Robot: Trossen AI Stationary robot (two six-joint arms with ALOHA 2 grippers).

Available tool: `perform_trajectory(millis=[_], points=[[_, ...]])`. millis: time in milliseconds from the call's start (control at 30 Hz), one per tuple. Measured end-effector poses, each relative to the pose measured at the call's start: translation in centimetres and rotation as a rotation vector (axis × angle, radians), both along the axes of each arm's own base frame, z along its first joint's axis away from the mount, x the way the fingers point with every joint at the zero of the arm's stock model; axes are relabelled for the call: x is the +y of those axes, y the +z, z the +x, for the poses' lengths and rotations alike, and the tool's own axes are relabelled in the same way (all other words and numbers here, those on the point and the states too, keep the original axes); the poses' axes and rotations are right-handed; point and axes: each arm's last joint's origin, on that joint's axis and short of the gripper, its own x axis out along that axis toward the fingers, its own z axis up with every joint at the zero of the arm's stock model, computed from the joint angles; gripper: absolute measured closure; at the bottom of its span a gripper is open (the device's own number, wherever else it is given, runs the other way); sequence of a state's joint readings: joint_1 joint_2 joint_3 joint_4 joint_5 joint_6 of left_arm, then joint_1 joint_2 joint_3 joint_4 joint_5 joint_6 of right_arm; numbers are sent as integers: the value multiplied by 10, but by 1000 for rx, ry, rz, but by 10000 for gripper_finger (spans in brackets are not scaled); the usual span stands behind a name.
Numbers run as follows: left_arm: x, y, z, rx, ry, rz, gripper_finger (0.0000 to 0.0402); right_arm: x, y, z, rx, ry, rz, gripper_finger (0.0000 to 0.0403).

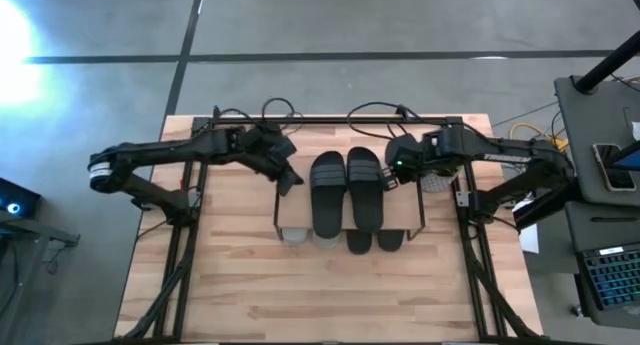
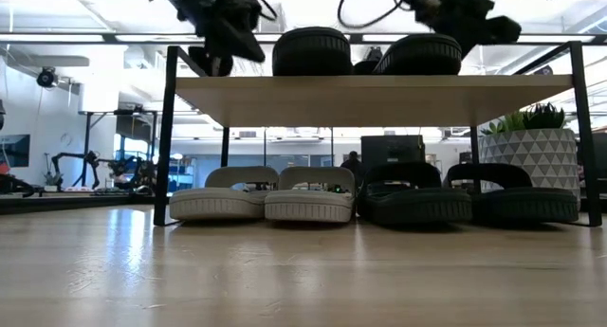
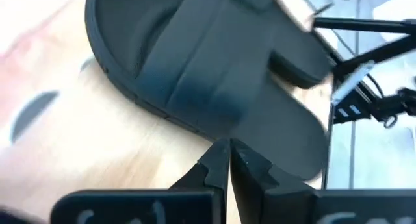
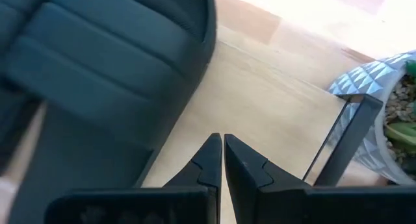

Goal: Pick and place slides into the shelf
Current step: Return to Home Position

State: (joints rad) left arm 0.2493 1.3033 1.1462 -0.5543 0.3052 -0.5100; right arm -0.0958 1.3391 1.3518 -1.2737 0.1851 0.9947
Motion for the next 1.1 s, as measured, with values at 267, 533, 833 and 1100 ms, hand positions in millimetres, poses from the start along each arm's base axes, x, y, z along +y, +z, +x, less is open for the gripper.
perform_trajectory(millis=[267, 533, 833, 1100], points=[[-16, 54, -35, -309, -139, 87, 402, 31, 42, -11, -362, 258, -170, 392], [-40, 89, -37, -647, -301, 137, 402, 83, 86, -11, -825, 544, -247, 392], [-75, 93, -33, -768, -584, 123, 402, 146, 88, -12, -1020, 857, -171, 392], [-91, 53, -8, -826, -561, 99, 402, 156, 7, -1, -1220, 813, -106, 392]])
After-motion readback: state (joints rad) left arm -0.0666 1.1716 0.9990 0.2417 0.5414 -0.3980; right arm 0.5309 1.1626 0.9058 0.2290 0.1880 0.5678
